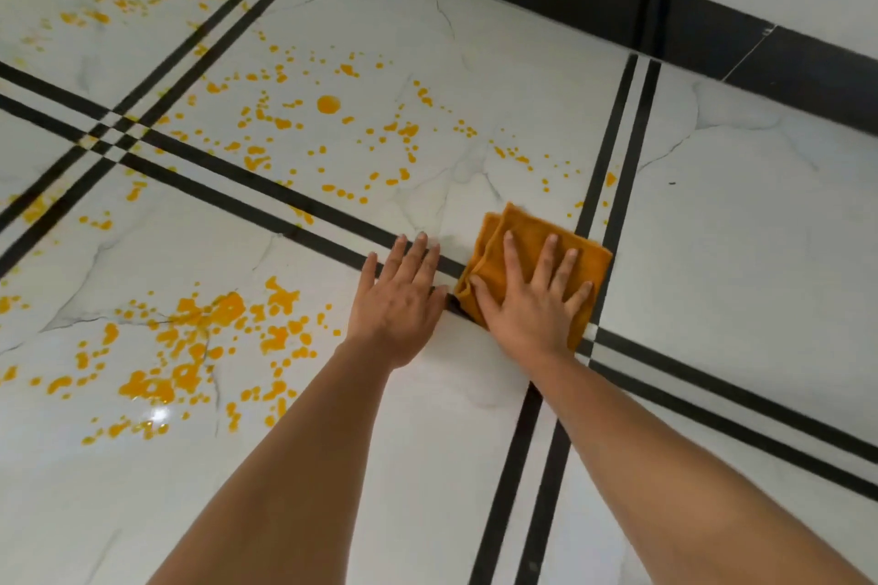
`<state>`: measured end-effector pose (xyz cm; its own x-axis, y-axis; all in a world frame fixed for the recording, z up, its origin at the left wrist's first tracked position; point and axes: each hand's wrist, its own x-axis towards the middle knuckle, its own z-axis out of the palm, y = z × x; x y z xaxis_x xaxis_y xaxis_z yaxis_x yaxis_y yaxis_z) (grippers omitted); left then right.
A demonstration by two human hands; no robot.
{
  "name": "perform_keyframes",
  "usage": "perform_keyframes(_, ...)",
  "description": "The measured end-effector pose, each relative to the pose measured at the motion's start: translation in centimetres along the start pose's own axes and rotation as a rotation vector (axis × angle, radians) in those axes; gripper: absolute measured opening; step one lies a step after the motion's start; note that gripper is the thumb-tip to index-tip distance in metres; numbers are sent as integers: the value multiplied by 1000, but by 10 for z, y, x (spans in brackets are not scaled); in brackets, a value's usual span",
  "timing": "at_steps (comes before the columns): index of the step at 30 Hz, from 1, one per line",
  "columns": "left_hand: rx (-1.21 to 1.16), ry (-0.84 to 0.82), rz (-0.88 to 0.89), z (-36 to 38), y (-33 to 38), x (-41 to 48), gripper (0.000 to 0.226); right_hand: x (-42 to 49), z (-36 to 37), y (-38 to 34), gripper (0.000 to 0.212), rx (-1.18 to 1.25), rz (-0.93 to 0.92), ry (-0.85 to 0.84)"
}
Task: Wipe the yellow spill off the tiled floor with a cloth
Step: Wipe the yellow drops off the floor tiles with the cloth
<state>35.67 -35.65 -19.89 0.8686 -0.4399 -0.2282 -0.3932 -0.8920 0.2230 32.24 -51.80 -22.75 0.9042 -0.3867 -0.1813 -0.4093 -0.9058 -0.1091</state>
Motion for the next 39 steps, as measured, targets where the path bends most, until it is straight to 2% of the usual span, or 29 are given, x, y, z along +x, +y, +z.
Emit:
perform_keyframes(2, -32, 30, -56, -2, 3, 10, 57, -2, -2, 7, 80, -34, -180, -1)
perform_keyframes(5, -50, 20, -113, 2, 15, 30, 58, 17, -6, 62, 71, -226, -717, -20)
perform_keyframes(6, -42, 16, -123, 4, 19, 35, 58, 38, -12, 74, 70, -259, -755, -39)
perform_keyframes(9, -50, 48, -176, 12, 29, 48, 65, 88, -30, 65, 72, -202, -505, -42)
perform_keyframes(10, -62, 65, -200, 14, 32, 52, 70, 90, -29, 64, 72, -199, -510, -53)
perform_keyframes(11, -78, 83, -228, 15, 35, 56, 75, 87, -28, 69, 72, -203, -597, -68)
perform_keyframes(13, -95, 100, -296, 18, 45, 62, 79, 87, -27, 107, 70, -270, -931, -60)
perform_keyframes(14, -93, 99, -313, 18, 51, 64, 79, 97, -33, 127, 69, -315, -1026, -61)
perform_keyframes(15, -87, 99, -323, 18, 58, 66, 79, 113, -37, 138, 67, -335, -1021, -48)
perform_keyframes(16, -78, 95, -324, 17, 65, 68, 78, 129, -42, 138, 66, -321, -914, -22)
perform_keyframes(18, -82, 84, -317, 17, 80, 77, 76, 144, -49, 116, 65, -208, -584, -24)
perform_keyframes(19, -91, 90, -317, 17, 86, 82, 76, 141, -47, 108, 65, -183, -501, -31)
perform_keyframes(20, -100, 98, -319, 18, 94, 90, 76, 136, -44, 111, 66, -155, -508, -19)
perform_keyframes(23, -89, 117, -337, 18, 104, 107, 74, 130, -43, 155, 66, -218, -865, -9)
perform_keyframes(24, -75, 97, -355, 18, 107, 110, 69, 142, -45, 164, 66, -221, -892, -8)
perform_keyframes(25, -76, 76, -380, 17, 107, 111, 64, 154, -48, 160, 66, -217, -817, -4)
perform_keyframes(26, -78, 57, -402, 16, 109, 112, 61, 163, -51, 148, 67, -172, -661, 2)
perform_keyframes(28, -97, 61, -433, 12, 111, 113, 59, 169, -49, 114, 71, -110, -431, -63)
perform_keyframes(29, -106, 66, -442, 10, 110, 113, 59, 165, -47, 103, 72, -108, -446, -97)
perform_keyframes(32, -107, 41, -470, 4, 97, 106, 60, 163, -53, 101, 74, -251, -773, -154)
perform_keyframes(33, -94, 24, -461, 2, 93, 104, 60, 171, -58, 103, 73, -288, -781, -186)
perform_keyframes(36, -86, 29, -431, -4, 79, 106, 61, 189, -63, 73, 76, -243, -526, -263)
perform_keyframes(39, -115, 61, -418, 0, 63, 113, 62, 168, -52, 39, 78, -218, -524, -200)
